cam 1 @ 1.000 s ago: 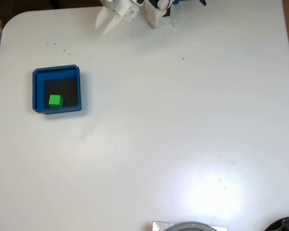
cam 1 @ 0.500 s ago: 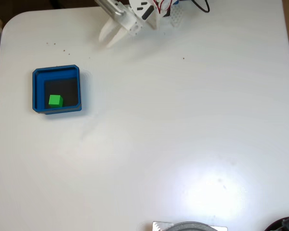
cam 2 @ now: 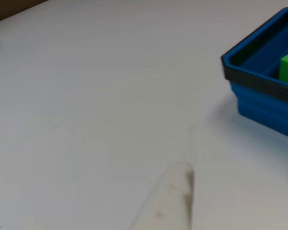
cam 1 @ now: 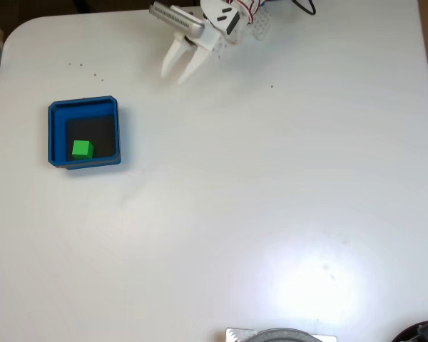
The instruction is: Pick up green cube and drop it in the blue box
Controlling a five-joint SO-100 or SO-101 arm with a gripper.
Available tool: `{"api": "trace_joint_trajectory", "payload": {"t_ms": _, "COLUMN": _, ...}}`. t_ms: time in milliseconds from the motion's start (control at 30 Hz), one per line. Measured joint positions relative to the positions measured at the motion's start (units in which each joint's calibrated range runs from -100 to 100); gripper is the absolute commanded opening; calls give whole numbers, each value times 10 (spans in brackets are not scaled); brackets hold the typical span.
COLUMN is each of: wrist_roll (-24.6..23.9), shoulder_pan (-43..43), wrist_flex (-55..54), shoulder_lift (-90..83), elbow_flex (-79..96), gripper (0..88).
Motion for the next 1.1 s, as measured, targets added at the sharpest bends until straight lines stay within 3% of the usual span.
{"api": "trace_joint_trajectory", "payload": {"t_ms": 633, "wrist_roll": -1, "shoulder_pan": -217, "wrist_flex": 0, "shoulder_lift": -1, "elbow_flex": 0, "gripper": 147}}
{"api": "trace_joint_trajectory", "payload": {"t_ms": 1100, "wrist_roll": 0, "shoulder_pan": -314, "wrist_flex": 0, "shoulder_lift": -1, "elbow_flex": 0, "gripper": 134}}
